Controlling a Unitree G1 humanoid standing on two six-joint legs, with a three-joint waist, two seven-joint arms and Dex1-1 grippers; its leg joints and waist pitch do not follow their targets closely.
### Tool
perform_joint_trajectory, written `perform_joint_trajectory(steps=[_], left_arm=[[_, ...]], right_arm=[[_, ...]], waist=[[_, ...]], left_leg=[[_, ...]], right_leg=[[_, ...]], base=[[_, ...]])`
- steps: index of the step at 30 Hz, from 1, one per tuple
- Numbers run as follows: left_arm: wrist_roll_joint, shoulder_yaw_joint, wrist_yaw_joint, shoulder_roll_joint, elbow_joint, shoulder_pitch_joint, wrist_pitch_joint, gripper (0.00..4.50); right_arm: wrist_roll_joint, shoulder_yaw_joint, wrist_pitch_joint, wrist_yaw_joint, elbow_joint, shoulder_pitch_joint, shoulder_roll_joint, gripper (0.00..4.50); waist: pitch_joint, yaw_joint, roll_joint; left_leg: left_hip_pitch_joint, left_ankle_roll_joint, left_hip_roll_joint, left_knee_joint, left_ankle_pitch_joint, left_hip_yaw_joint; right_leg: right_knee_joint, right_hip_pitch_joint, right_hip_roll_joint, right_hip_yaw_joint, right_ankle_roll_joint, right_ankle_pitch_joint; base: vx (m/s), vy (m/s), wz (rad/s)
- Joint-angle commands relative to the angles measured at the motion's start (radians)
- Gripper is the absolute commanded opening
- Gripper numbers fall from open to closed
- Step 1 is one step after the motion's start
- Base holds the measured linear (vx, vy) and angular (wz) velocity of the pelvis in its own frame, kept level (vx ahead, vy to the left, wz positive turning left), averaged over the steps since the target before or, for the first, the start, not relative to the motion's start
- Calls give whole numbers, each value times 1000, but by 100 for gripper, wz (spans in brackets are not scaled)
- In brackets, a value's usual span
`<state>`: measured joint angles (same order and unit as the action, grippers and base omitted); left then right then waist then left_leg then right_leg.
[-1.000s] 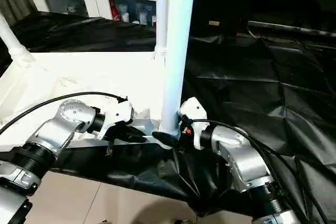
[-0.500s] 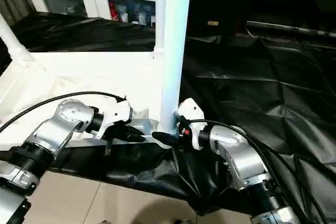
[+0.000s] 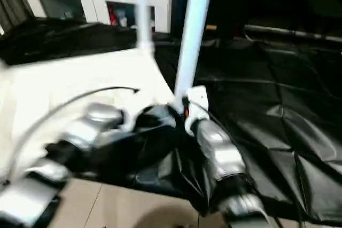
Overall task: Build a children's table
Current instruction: Rotate leg to tighten
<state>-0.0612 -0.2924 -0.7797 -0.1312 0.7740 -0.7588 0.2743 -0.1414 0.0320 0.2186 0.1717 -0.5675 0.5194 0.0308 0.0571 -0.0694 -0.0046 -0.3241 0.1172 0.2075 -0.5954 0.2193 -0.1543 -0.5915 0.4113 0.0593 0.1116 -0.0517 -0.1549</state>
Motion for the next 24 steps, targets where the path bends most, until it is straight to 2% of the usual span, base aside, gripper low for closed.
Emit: perform_joint_trajectory(steps=[1,3,6,7,8,9,11,14,15,16,17,18,20,21,22,23,24], left_arm=[[-11,39,131,26,41,-44,17,0],[-29,31,152,42,72,-63,4,0],[-31,18,114,36,62,-58,-17,0],[-30,17,104,32,60,-56,-21,0],[-27,17,90,26,59,-53,-31,0],[-26,13,73,18,58,-50,-44,0],[-24,7,34,-1,52,-44,-66,0],[-20,-2,-36,-32,42,-33,-97,0],[-18,-7,-70,-49,32,-27,-99,0],[-18,-7,-70,-49,32,-27,-99,0],[-9,-17,-142,-78,11,-14,-121,0],[-2,-22,-187,-96,-6,-4,-123,0],[3,-25,-215,-107,-15,1,-125,0],[29,-39,-325,-141,-59,27,-170,0],[32,-41,-338,-146,-67,31,-170,0],[57,-54,-428,-182,-118,54,-160,0],[59,-55,-432,-185,-121,55,-157,0]], right_arm=[[13,-2,-6,-75,-120,10,-55,277],[31,-17,-43,-105,-174,48,-85,277],[38,0,-87,-58,-180,64,-86,277],[31,0,-94,-39,-178,65,-85,277],[34,8,-110,-19,-175,65,-77,277],[47,27,-130,9,-166,62,-59,333],[53,49,-146,69,-134,51,-26,347],[46,37,-149,150,-101,47,20,377],[32,38,-126,202,-72,38,46,388],[32,38,-126,202,-72,38,46,393],[9,56,-91,314,-13,15,96,393],[-2,75,-74,387,28,-2,131,393],[-7,88,-67,433,50,-12,153,393],[-9,121,-61,526,101,-35,209,393],[-11,123,-60,536,107,-37,215,393],[-35,130,-40,605,146,-50,252,393],[-37,130,-38,609,148,-51,253,393]], waist=[[-69,1,0],[-69,1,1],[-70,1,1],[-72,1,-1],[-73,0,1],[-73,1,0],[-75,1,-1],[-81,1,0],[-82,1,0],[-80,2,0],[-78,2,2],[-77,2,3],[-74,0,3],[-76,-2,6],[-76,-4,4],[-75,-4,6],[-76,-5,9]], left_leg=[[-13,-48,2,63,109,-10],[-13,-53,-2,62,118,-10],[-18,-66,1,64,106,-7],[-19,-71,3,65,96,-6],[-18,-75,5,65,90,-6],[-22,-78,6,64,84,-6],[-24,-88,6,63,72,-6],[-29,-104,6,59,36,-5],[-30,-113,5,57,26,-6],[-33,-119,6,57,30,-7],[-28,-122,8,58,45,-6],[-29,-131,8,58,57,-7],[-26,-125,13,61,73,-7],[-23,-118,15,61,79,-6],[-25,-119,15,61,75,-5],[-26,-114,17,62,77,-6],[-23,-114,18,62,81,-7]], right_leg=[[95,-63,76,-52,-67,-417],[99,-64,77,-50,-57,-441],[95,-69,77,-49,-56,-413],[89,-71,77,-51,-65,-383],[86,-70,78,-52,-78,-358],[81,-73,78,-53,-92,-333],[76,-76,79,-55,-108,-294],[64,-82,80,-58,-139,-218],[62,-83,76,-58,-150,-185],[60,-81,77,-59,-154,-175],[63,-80,77,-57,-160,-185],[64,-81,77,-57,-159,-193],[68,-77,78,-57,-158,-221],[68,-78,79,-57,-158,-230],[68,-80,80,-57,-156,-226],[65,-79,81,-60,-160,-220],[66,-75,79,-60,-169,-214]], base=[[0,0,0],[0,0,0],[0,0,0],[0,0,0],[0,0,0],[0,0,0],[0,0,0],[0,0,0],[0,0,0],[0,0,0],[0,0,0],[0,0,0],[0,0,0],[0,0,0],[0,0,0],[0,0,0],[0,0,0]])
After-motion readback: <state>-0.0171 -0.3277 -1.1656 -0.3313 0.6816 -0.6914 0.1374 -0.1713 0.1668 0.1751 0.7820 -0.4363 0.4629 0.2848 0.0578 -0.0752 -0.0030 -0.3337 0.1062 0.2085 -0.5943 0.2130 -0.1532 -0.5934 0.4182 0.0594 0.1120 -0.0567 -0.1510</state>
